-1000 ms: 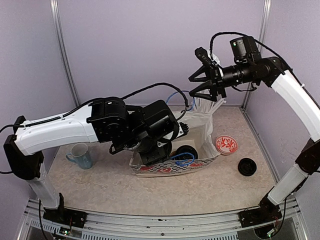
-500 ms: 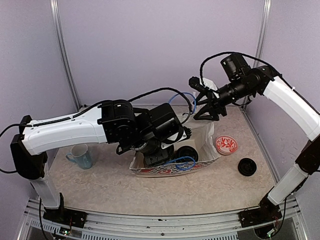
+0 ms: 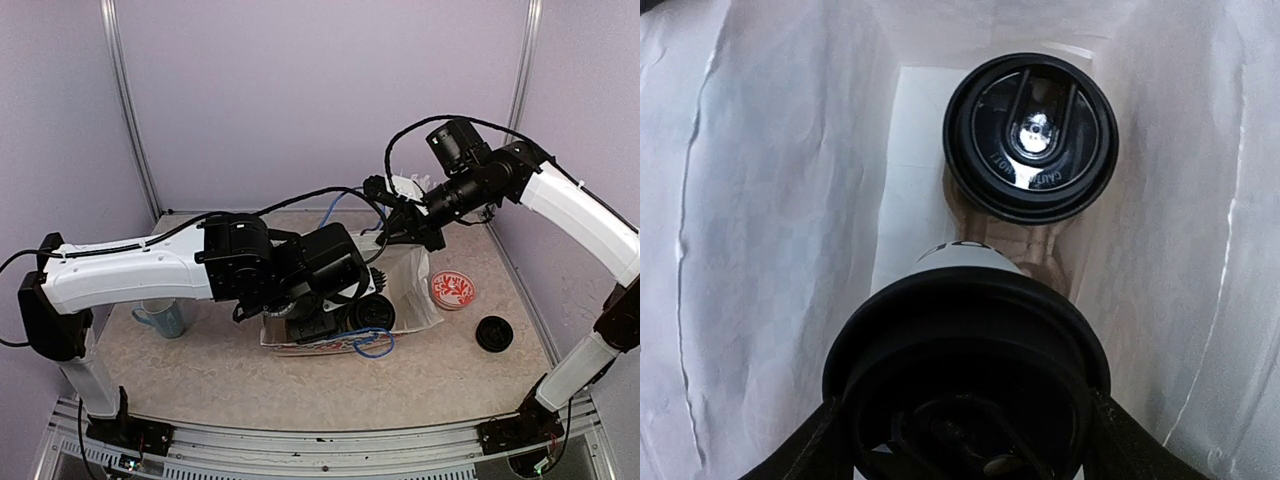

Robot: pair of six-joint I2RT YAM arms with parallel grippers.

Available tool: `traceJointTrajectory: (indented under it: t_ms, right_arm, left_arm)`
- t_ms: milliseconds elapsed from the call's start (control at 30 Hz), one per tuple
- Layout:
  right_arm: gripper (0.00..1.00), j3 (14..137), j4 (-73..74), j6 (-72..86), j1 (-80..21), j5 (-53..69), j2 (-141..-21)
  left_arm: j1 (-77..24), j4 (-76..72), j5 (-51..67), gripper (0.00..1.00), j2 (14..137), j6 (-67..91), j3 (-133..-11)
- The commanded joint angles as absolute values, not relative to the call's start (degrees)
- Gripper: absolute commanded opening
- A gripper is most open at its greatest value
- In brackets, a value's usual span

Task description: Pack the takeout coffee

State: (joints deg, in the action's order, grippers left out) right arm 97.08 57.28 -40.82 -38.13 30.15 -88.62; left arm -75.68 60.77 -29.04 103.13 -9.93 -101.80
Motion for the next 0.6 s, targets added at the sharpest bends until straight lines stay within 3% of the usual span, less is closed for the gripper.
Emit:
traceJointTrajectory:
  t_ms: [0,567]
  right_arm:
    - [0.01,95.41,56.30,-40.77,-39.73,32.98,-85.70]
    - [0.00,92.95,57.87,-38.91,-43.94,36.67,-84.18]
  left_arm:
    - [-78.12,58.23,-31.99,0.52,100.45,-13.58,-98.56]
    - [-83.75,63.55,-42.34,0.51,100.77,-8.61,-92.82]
